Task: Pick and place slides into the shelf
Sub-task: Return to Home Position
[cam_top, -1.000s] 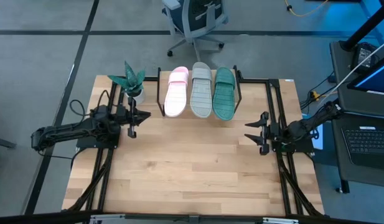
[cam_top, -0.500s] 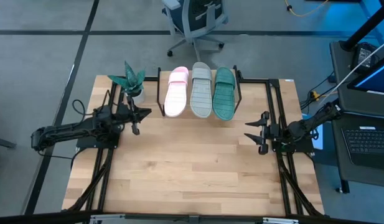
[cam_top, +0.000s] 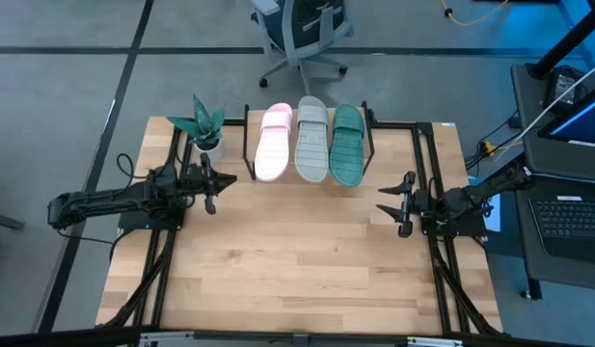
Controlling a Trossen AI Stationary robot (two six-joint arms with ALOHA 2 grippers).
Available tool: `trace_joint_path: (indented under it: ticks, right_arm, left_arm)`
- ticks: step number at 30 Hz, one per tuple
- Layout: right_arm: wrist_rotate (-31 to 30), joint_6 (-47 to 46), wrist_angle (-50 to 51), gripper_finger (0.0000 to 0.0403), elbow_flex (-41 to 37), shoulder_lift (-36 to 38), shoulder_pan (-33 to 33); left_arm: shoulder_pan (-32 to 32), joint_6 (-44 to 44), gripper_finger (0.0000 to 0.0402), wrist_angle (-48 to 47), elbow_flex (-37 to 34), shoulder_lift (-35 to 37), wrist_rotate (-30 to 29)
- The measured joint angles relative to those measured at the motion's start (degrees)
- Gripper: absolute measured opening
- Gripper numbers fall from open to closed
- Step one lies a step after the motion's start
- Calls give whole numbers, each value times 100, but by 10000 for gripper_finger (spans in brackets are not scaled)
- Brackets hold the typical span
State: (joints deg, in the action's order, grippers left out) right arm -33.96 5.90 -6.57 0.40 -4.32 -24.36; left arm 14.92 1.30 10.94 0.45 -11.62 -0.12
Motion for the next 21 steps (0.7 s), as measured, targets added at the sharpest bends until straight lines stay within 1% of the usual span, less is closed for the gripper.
trace_joint_path:
  ticks: [5,7,11,14,16,19,21]
  right_arm:
    - [1440,-107,15,218,0,0,-2]
    - [1753,-100,12,218,-2,0,-4]
    - [1780,-223,62,218,-2,0,-2]
    - [1800,-544,180,218,-2,0,-2]
    - [1805,-309,288,218,-2,-1,-2]
    - [1809,-190,288,218,-2,-2,-2]
    - [1802,157,288,218,-2,-2,0]
  left_arm:
    - [0,2,25,1,0,0,0]
    - [0,2,25,2,0,-1,0]
    - [0,2,25,4,0,0,0]
    - [0,2,25,4,0,-1,0]
    - [0,2,25,4,0,0,0]
    - [0,2,25,5,0,-2,0]
    - [0,2,25,6,0,0,0]
